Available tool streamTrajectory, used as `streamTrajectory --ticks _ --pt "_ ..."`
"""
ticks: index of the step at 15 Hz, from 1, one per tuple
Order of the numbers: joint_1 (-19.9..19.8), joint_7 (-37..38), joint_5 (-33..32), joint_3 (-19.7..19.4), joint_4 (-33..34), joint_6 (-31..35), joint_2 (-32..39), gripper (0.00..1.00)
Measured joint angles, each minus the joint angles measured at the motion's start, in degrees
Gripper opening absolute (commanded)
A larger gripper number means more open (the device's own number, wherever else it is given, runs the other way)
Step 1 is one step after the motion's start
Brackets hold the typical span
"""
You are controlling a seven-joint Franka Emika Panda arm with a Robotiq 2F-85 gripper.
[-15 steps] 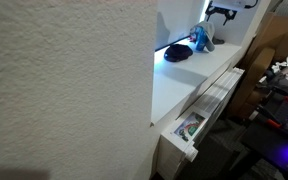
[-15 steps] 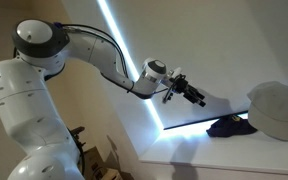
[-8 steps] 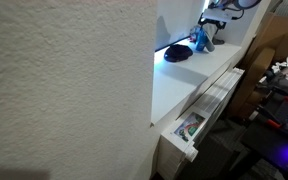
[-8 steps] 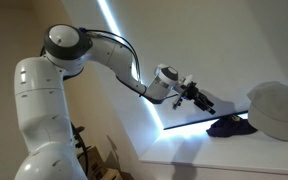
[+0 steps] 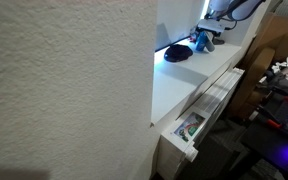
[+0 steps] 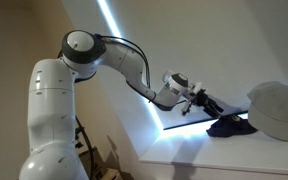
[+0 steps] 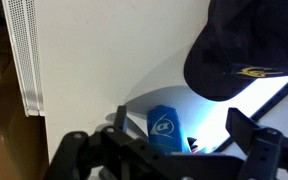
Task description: Move the black cap to the left
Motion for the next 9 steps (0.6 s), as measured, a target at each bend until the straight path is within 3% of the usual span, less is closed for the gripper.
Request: streamTrajectory --ticks 5,9 --pt "1.1 -0.3 0.9 -0.9 1.0 3.1 1.7 1.0" --pt "4.9 6.8 -7.1 -2.8 5.6 8.5 8.1 1.0"
